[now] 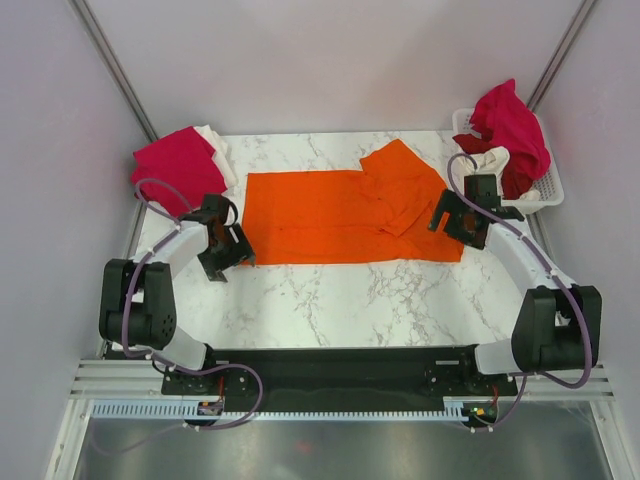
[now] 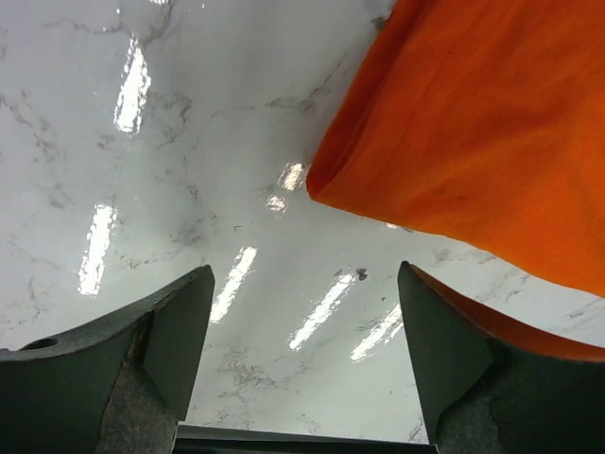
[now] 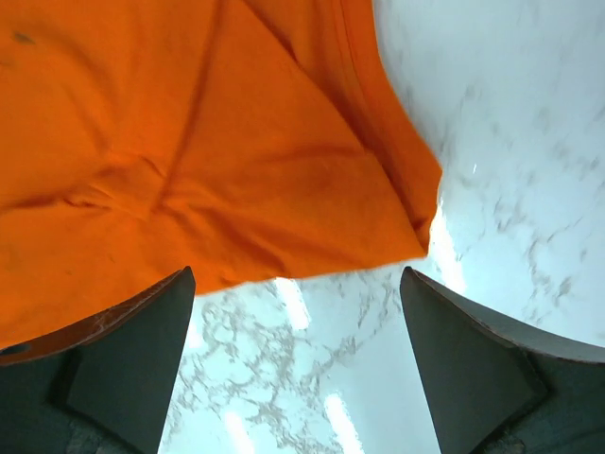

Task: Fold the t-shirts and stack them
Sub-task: Fold the tshirt

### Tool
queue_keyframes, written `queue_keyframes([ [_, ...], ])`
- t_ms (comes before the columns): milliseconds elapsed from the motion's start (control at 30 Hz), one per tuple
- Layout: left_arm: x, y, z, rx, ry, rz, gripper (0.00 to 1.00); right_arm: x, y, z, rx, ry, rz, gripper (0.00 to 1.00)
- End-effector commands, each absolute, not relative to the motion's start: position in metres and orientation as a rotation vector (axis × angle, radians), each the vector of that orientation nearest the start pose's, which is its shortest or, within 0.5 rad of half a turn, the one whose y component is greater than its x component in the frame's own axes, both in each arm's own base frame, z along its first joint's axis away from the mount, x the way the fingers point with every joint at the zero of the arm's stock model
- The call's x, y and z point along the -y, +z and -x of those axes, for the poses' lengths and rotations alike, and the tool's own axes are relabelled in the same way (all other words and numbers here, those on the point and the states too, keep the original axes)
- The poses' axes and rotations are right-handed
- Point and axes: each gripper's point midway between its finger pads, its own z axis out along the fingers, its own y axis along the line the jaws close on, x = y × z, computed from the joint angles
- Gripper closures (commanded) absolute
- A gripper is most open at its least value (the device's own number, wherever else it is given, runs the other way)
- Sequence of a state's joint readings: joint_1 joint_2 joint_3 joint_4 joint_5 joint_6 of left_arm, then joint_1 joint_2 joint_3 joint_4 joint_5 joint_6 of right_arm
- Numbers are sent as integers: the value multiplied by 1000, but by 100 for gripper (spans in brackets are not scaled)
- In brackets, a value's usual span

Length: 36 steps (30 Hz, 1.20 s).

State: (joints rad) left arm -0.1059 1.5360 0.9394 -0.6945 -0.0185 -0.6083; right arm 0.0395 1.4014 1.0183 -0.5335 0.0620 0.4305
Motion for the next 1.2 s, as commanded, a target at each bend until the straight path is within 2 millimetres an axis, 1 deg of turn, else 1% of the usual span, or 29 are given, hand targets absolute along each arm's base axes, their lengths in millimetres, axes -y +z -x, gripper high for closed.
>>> queue_keyframes([
  [0, 59, 43, -303, -2668, -226, 791, 15, -21, 97, -334, -2423, 278, -624, 2],
  [33, 59, 41, -303, -2661, -223, 800, 15, -17, 94, -333, -2415, 293, -644, 2],
  [67, 57, 40, -304, -2652, -216, 814, 15, -11, 86, -328, -2426, 322, -687, 2],
  [133, 53, 38, -305, -2635, -179, 828, 15, -7, 78, -326, -2430, 362, -731, 2],
  [167, 51, 37, -306, -2624, -169, 845, 16, -4, 72, -321, -2434, 396, -765, 2],
  [200, 49, 40, -308, -2599, -161, 851, 16, -3, 71, -321, -2422, 409, -778, 3],
  [267, 50, 42, -310, -2570, -185, 852, 18, -1, 67, -316, -2416, 430, -798, 3],
  [367, 50, 51, -314, -2512, -199, 838, 19, 1, 69, -315, -2391, 429, -805, 3],
  [467, 47, 43, -312, -2520, -165, 862, 22, 3, 72, -315, -2366, 433, -817, 3],
  [600, 52, 29, -315, -2534, -144, 872, 35, 4, 69, -310, -2330, 464, -857, 3],
  [633, 54, 28, -320, -2520, -150, 872, 43, 2, 75, -314, -2295, 509, -838, 3],
  [667, 56, 22, -320, -2531, -140, 867, 47, -1, 68, -308, -2301, 528, -857, 3],
  [700, 55, 20, -322, -2524, -123, 871, 50, -3, 69, -307, -2290, 545, -863, 3],
  [733, 55, 18, -325, -2520, -120, 872, 57, -4, 68, -308, -2281, 555, -862, 3],
  [767, 56, 15, -326, -2523, -116, 875, 78, -7, 63, -304, -2292, 565, -867, 3],
  [800, 56, 11, -327, -2528, -109, 879, 86, -7, 60, -302, -2300, 563, -872, 4],
  [867, 56, 11, -329, -2528, -107, 877, 98, -6, 53, -301, -2314, 555, -883, 4],
  [1000, 55, 12, -329, -2522, -108, 870, 98, 0, 43, -306, -2302, 527, -906, 9],
  [1067, 54, 11, -327, -2527, -102, 867, 98, 4, 41, -312, -2293, 511, -914, 14],
  [1100, 54, 10, -326, -2529, -98, 868, 98, 7, 37, -313, -2297, 492, -927, 17],
  [1133, 54, 8, -325, -2535, -96, 869, 98, 9, 37, -317, -2290, 488, -926, 22],
  [1167, 54, 8, -325, -2537, -97, 869, 98, 11, 36, -319, -2285, 481, -934, 25],
])
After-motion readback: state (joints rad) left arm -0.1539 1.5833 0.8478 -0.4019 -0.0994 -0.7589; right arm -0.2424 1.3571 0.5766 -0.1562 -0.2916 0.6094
